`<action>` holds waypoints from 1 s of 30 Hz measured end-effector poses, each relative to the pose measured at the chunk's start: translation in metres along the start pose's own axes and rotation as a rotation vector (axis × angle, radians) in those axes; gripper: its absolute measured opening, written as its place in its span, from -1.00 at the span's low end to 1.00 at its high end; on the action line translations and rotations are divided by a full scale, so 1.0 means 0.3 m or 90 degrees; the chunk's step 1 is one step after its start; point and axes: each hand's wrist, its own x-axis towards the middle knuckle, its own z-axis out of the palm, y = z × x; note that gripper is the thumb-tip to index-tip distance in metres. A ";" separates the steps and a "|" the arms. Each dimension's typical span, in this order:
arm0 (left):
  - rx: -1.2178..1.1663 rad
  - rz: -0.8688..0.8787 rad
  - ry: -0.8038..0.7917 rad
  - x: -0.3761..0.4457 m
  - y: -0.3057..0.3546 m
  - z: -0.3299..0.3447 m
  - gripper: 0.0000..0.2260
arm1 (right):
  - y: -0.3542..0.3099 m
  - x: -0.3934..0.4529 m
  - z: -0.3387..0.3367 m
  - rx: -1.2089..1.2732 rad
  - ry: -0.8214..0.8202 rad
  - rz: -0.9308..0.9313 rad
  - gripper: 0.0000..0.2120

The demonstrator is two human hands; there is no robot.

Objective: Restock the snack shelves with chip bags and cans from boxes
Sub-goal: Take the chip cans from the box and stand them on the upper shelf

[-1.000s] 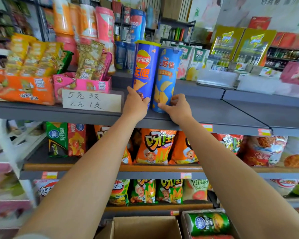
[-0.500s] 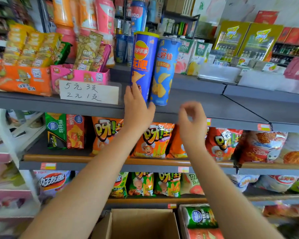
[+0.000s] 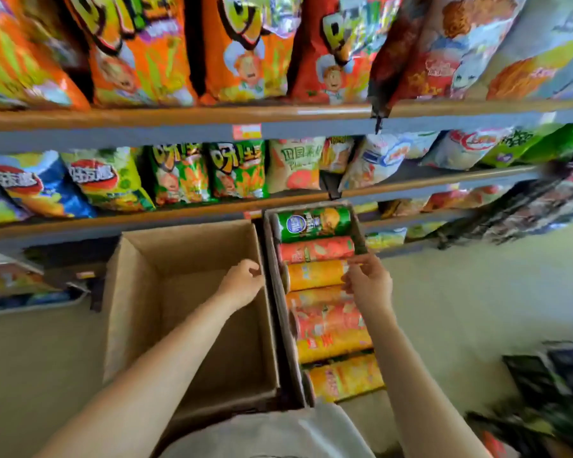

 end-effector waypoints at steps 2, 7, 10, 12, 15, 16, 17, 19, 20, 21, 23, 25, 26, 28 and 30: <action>-0.005 -0.087 -0.022 0.005 -0.044 0.112 -0.52 | 0.096 0.059 -0.021 -0.109 -0.043 0.005 -0.85; -0.110 -0.234 -0.062 0.018 -0.081 0.284 -0.26 | 0.281 0.135 0.000 -0.423 -0.310 -0.061 -0.63; -0.134 -0.254 -0.024 0.027 -0.082 0.347 -0.26 | 0.378 0.151 0.012 -0.731 -0.466 -0.170 -0.30; -0.143 -0.264 -0.005 0.038 -0.091 0.373 -0.26 | 0.406 0.163 0.010 -0.815 -0.496 -0.258 -0.22; -0.199 -0.281 0.011 0.050 -0.088 0.393 -0.26 | 0.395 0.211 -0.007 -0.807 -0.498 -0.332 -0.26; -0.225 -0.281 0.010 0.049 -0.080 0.401 -0.27 | 0.388 0.228 -0.018 -0.795 -0.508 -0.328 -0.25; -0.256 -0.279 0.005 0.048 -0.069 0.410 -0.29 | 0.376 0.243 -0.031 -0.771 -0.512 -0.318 -0.25; -0.288 -0.271 -0.002 0.051 -0.053 0.430 -0.44 | 0.355 0.265 -0.061 -0.666 -0.501 -0.277 -0.26; -0.299 -0.266 0.004 0.044 -0.037 0.434 -0.52 | 0.340 0.271 -0.074 -0.598 -0.497 -0.238 -0.25; -0.300 -0.262 0.020 0.037 -0.021 0.435 -0.57 | 0.325 0.274 -0.087 -0.527 -0.491 -0.202 -0.23; -0.280 -0.222 0.124 0.013 0.012 0.435 -0.66 | 0.287 0.272 -0.108 -0.408 -0.491 -0.156 -0.23; -0.305 -0.141 0.287 -0.023 0.051 0.428 -0.79 | 0.240 0.255 -0.109 -0.319 -0.507 -0.132 -0.31; -0.360 -0.109 0.323 -0.042 0.075 0.424 -0.83 | 0.221 0.249 -0.101 -0.271 -0.515 -0.109 -0.35; -0.543 -0.064 0.234 -0.064 0.126 0.423 -0.80 | 0.186 0.227 -0.070 -0.188 -0.544 -0.067 -0.37; -0.723 -0.051 0.060 -0.073 0.155 0.425 -0.67 | 0.155 0.206 -0.031 -0.159 -0.581 -0.096 -0.48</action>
